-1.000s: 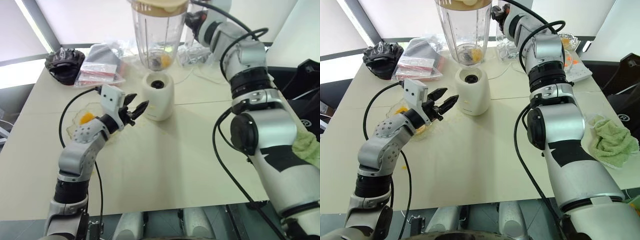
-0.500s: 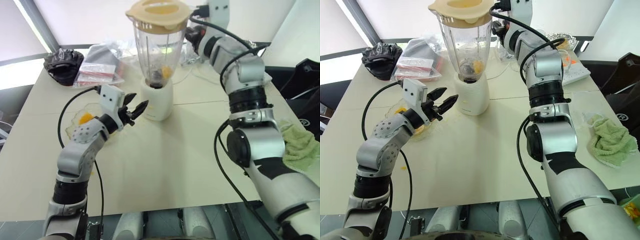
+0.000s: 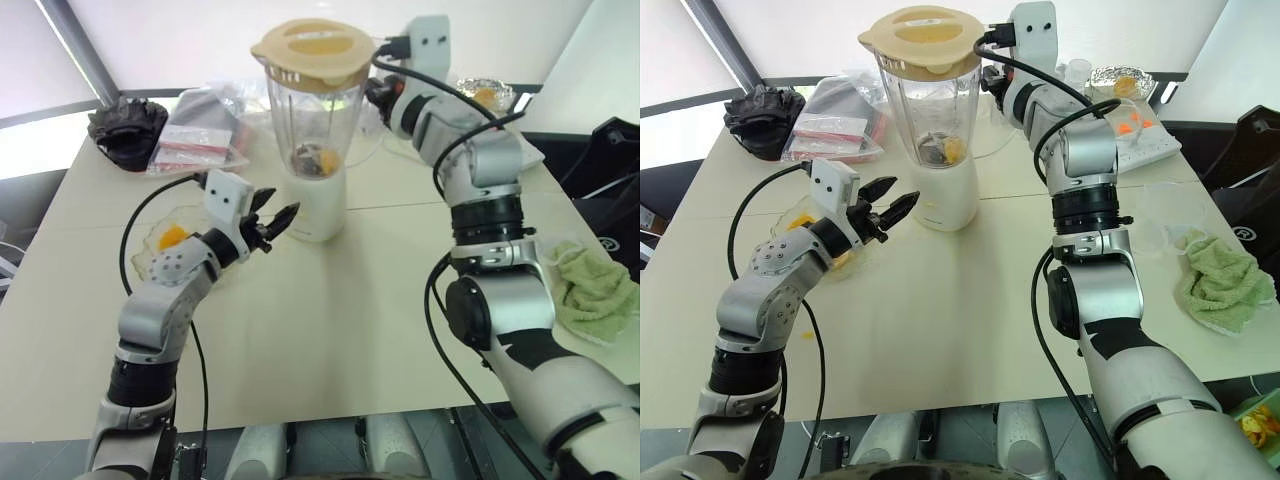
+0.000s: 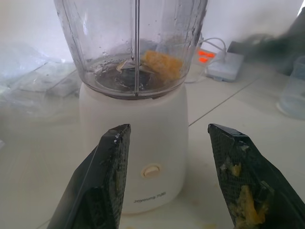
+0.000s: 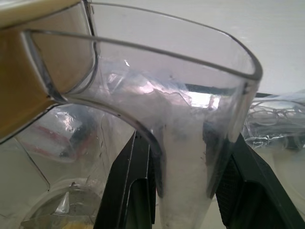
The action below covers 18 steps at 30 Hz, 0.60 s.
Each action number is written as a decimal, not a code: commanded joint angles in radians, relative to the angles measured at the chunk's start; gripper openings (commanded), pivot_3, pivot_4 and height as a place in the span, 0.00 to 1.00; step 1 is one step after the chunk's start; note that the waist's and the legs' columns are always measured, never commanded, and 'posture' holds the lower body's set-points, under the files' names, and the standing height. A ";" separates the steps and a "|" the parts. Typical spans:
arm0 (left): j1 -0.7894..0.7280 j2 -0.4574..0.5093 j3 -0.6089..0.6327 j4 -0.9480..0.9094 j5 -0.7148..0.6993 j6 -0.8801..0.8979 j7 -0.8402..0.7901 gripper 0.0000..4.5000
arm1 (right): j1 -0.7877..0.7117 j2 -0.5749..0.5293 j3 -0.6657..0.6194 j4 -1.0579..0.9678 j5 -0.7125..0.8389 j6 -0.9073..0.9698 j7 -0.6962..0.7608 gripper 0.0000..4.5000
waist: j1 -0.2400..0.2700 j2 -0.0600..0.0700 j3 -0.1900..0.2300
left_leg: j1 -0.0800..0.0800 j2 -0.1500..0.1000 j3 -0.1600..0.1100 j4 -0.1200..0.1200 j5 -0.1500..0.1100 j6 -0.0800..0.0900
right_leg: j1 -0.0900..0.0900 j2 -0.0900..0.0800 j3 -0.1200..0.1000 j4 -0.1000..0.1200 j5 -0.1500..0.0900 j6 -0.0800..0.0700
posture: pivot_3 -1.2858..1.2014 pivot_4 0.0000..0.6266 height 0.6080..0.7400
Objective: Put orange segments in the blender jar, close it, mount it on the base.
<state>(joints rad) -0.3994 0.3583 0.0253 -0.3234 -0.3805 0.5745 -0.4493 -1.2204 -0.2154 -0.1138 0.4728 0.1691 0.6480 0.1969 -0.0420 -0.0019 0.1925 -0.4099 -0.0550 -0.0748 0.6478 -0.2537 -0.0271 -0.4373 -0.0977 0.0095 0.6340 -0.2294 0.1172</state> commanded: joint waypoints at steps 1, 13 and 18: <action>-0.011 0.001 0.006 -0.025 0.007 -0.023 0.006 0.59 | 0.012 -0.013 0.042 -0.010 -0.032 -0.060 0.027 0.22 | 0.000 0.000 0.000 | 0.000 0.000 0.000 0.000 0.000 0.000 | 0.000 0.000 0.000 0.000 0.000 0.000 | 0.52 0.24 1.00; 0.003 0.001 -0.008 -0.034 0.024 -0.031 0.012 0.60 | 0.040 -0.026 0.078 0.091 -0.069 -0.116 0.056 0.33 | 0.001 -0.001 -0.002 | 0.005 0.000 0.000 0.001 -0.001 0.001 | 0.005 0.000 0.000 0.001 0.000 0.000 | 0.52 0.24 1.00; 0.004 0.000 -0.009 -0.034 0.022 -0.027 0.011 0.61 | 0.050 -0.034 0.081 0.091 -0.077 -0.125 0.058 0.90 | 0.000 -0.001 -0.002 | 0.005 0.000 -0.001 0.001 -0.001 0.001 | 0.006 0.000 0.000 0.001 0.000 -0.001 | 0.52 0.24 1.00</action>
<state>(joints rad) -0.3944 0.3579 0.0148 -0.3238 -0.3587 0.5614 -0.4388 -1.1410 -0.2397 -0.0298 0.5962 0.0995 0.5392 0.2522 -0.0415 -0.0031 0.1902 -0.4054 -0.0551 -0.0754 0.6483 -0.2542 -0.0261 -0.4322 -0.0975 0.0091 0.6345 -0.2290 0.1166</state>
